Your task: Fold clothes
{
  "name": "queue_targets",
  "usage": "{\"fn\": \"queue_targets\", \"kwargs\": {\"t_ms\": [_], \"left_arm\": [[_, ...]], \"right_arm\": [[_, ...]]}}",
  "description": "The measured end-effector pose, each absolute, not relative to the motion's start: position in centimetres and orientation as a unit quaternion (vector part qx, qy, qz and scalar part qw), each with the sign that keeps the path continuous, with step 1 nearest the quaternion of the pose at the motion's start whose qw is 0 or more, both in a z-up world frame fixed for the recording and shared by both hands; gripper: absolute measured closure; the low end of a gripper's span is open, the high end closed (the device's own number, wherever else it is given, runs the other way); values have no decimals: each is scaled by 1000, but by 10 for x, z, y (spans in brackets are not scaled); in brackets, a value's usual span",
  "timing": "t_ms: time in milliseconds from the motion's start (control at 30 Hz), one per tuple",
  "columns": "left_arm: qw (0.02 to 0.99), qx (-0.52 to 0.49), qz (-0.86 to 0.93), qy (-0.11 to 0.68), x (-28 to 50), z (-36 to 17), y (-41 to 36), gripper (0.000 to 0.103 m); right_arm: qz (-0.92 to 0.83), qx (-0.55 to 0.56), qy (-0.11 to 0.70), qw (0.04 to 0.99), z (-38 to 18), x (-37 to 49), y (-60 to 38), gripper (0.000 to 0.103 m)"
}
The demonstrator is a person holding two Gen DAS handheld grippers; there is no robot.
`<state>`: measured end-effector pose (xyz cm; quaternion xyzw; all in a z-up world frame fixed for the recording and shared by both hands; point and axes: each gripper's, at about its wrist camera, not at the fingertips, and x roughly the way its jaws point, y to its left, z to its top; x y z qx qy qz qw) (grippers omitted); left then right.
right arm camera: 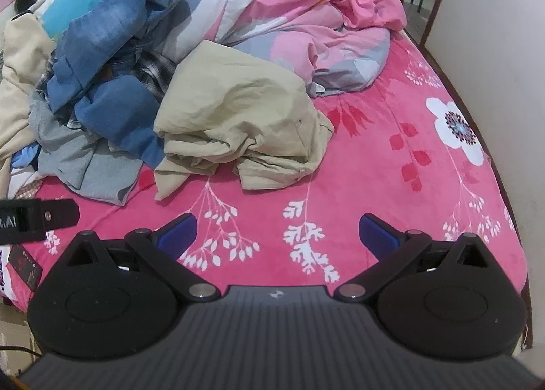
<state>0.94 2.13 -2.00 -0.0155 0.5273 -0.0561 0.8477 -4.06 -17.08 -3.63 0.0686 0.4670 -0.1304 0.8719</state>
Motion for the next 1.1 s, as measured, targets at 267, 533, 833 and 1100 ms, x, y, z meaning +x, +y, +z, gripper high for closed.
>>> {"fn": "queue_targets", "kwargs": {"t_ms": [267,533,833,1100], "left_arm": [[851,-65,-36,520,13,-21,33,2],[860,-35,-24,509,18,-21,33,1],[860,-8,-35,510,28,-27,35,1],[861,1,-50,506,39,-31,41,1]], "right_arm": [[-139,82,471,867,-34,-39,-173,1],[-147,87,474,864,-33,-34,-170,1],[-158,91,483,856,-37,-26,-163,1],[-166,93,489,852,-40,-13,-153,1]]}}
